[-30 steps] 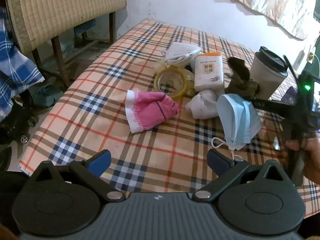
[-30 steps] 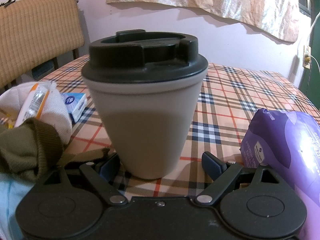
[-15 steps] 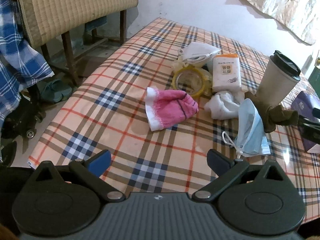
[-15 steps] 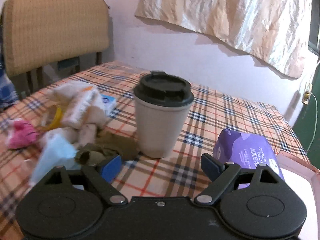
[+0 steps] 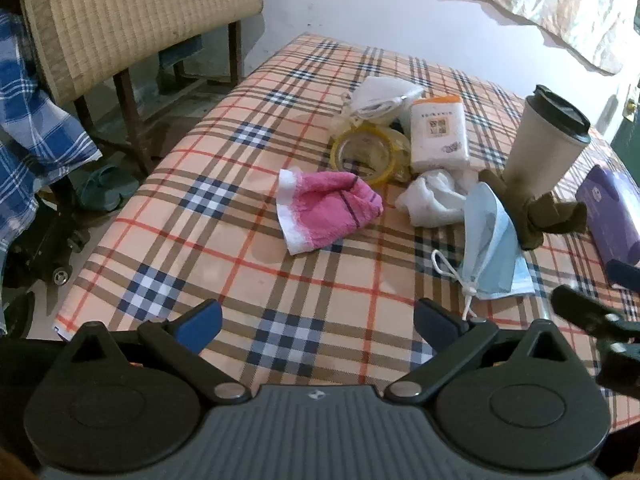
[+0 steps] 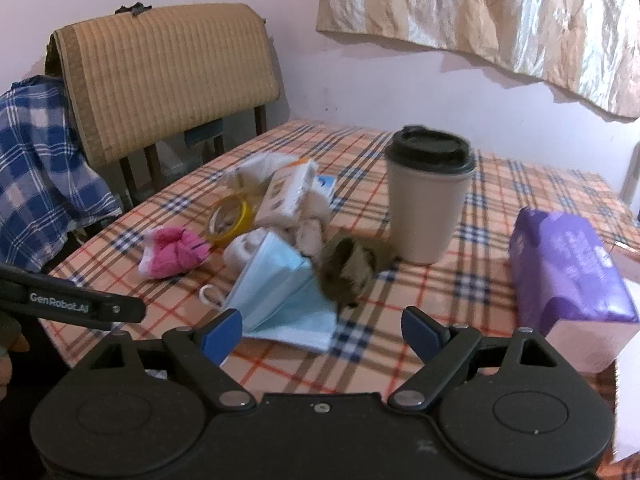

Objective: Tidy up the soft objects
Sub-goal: 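Move both tools toward the cluttered items on the table, then grasp the pink towel with the left tool while the right tool grasps the blue mask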

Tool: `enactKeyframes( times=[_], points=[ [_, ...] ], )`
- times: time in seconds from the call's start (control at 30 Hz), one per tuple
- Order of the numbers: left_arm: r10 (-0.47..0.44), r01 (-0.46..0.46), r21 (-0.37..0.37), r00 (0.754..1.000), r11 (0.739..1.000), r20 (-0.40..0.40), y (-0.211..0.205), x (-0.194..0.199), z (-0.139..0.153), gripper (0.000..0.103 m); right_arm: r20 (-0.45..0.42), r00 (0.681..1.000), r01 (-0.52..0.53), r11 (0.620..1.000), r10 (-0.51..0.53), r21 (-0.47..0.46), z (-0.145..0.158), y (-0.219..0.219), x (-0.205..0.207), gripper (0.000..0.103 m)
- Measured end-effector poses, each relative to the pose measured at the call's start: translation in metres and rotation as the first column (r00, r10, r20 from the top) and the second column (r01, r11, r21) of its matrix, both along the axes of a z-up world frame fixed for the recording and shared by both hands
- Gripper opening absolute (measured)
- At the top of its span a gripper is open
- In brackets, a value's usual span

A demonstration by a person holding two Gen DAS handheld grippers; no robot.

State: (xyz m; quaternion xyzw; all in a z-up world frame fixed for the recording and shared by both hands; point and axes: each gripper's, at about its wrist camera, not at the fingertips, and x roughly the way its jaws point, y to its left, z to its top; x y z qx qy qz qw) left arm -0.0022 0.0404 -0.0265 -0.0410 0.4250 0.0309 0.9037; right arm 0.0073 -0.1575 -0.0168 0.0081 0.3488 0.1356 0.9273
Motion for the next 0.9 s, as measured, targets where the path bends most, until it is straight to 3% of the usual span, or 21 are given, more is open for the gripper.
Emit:
enactKeyframes(
  times=[0.27,0.9],
  points=[
    [0.003,-0.003,0.013,1.000,1.000,-0.009,0.002,0.005,0.000,0.103,-0.055,0.998,0.021,0.999,-0.018,0.045,-0.002,0.018,0.004,0.101],
    [0.033,-0.033,0.019,0.999,0.999,-0.016,0.018,0.022,0.001,0.103,-0.097,0.994,0.042,0.999,-0.039,0.033,-0.004,0.043,0.024,0.101]
  ],
)
